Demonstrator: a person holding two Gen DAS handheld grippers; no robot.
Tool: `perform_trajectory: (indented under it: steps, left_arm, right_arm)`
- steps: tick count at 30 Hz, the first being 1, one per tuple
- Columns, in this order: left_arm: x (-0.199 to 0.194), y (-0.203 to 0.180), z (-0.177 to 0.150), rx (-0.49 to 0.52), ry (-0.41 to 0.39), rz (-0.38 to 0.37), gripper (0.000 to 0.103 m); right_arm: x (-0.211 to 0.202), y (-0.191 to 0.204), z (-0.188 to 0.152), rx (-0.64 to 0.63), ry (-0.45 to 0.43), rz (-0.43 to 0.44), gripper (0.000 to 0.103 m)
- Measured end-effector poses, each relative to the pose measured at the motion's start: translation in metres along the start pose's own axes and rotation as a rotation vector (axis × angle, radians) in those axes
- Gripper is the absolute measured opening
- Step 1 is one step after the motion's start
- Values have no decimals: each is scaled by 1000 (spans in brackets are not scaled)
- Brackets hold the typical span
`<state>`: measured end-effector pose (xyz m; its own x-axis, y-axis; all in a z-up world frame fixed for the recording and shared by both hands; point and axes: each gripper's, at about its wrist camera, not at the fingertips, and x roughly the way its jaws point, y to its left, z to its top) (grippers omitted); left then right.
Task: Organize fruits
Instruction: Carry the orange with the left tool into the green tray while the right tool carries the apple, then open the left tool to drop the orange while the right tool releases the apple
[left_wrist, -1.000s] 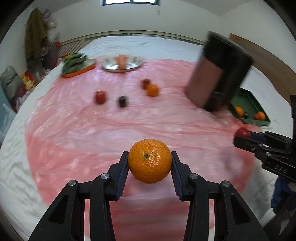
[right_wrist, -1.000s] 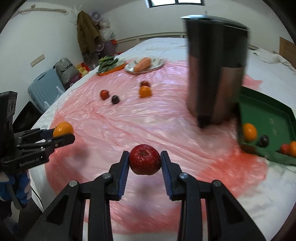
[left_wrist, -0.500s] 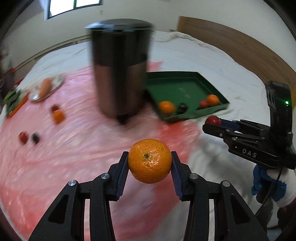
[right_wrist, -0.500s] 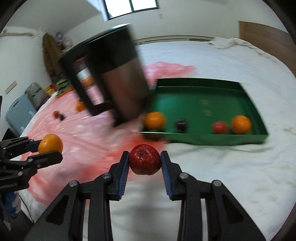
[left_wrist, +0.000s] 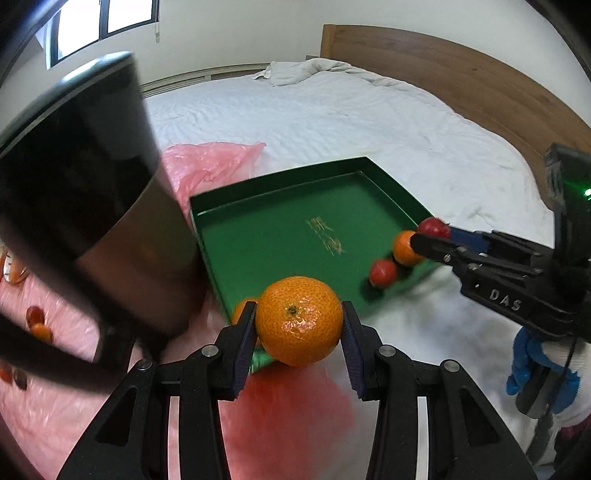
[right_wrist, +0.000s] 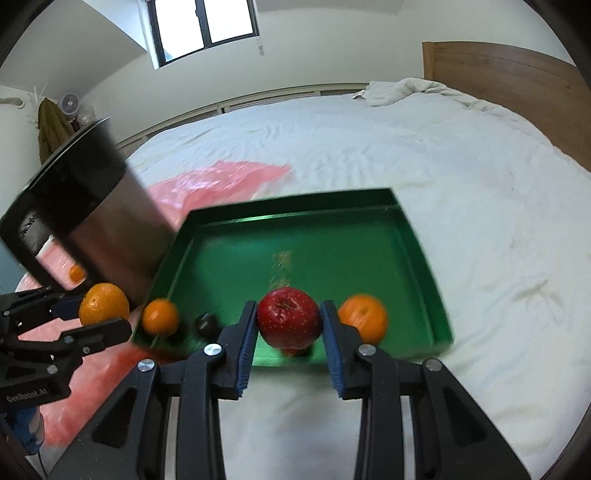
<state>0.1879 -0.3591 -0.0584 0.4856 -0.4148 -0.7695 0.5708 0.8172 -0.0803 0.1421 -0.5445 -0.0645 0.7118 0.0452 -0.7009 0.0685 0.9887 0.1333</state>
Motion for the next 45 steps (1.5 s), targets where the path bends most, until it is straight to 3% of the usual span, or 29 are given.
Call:
perform_trajectory:
  steps: [8, 13, 30, 31, 34, 35, 45]
  left_arm:
    - [64, 5, 29, -35, 51, 71, 38]
    - [95, 7, 37, -59, 88, 98, 38]
    - [120, 10, 35, -60, 121, 119, 39]
    - [120, 10, 36, -55, 124, 119, 39]
    - [115, 8, 36, -28, 113, 141, 39]
    - [113, 8, 37, -24, 109, 148, 39]
    - [62, 0, 34, 6, 53, 140, 40]
  right_arm:
    - [56, -30, 32, 3, 21, -36, 22]
    - [87, -42, 36, -6, 66, -56, 22]
    - [116, -54, 26, 1, 129, -97, 23]
    - [116, -53, 26, -1, 130, -100, 26]
    - [110, -52, 29, 6, 113, -103, 72]
    - [106, -51, 30, 10, 100, -103, 76]
    - [48, -46, 38, 22, 25, -121, 77]
